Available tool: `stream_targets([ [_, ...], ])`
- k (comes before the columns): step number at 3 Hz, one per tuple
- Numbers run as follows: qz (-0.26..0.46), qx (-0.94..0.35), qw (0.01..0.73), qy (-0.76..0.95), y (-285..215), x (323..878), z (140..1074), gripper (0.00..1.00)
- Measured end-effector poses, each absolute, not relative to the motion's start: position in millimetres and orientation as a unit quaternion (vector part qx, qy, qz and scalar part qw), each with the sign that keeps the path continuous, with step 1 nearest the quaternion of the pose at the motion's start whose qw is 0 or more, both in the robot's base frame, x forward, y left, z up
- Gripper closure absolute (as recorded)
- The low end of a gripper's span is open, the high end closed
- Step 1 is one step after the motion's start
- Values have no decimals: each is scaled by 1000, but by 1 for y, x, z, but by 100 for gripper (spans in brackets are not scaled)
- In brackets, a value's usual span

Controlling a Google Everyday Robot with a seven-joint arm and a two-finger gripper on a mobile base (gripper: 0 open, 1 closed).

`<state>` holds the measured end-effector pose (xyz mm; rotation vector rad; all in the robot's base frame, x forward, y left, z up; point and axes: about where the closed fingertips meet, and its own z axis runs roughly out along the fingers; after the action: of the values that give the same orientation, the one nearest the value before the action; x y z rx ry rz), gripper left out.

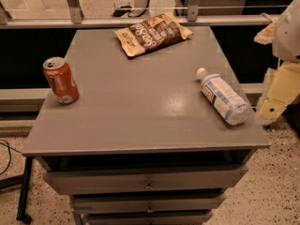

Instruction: Move blue plastic bottle near brown chip bag

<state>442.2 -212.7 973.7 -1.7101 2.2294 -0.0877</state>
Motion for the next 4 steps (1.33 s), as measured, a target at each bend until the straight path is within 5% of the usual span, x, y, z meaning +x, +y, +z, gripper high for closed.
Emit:
stream_targets([
  [3, 54, -465, 186, 864, -214, 538, 869, 0],
  [4, 80, -437, 184, 877, -206, 550, 838, 18],
])
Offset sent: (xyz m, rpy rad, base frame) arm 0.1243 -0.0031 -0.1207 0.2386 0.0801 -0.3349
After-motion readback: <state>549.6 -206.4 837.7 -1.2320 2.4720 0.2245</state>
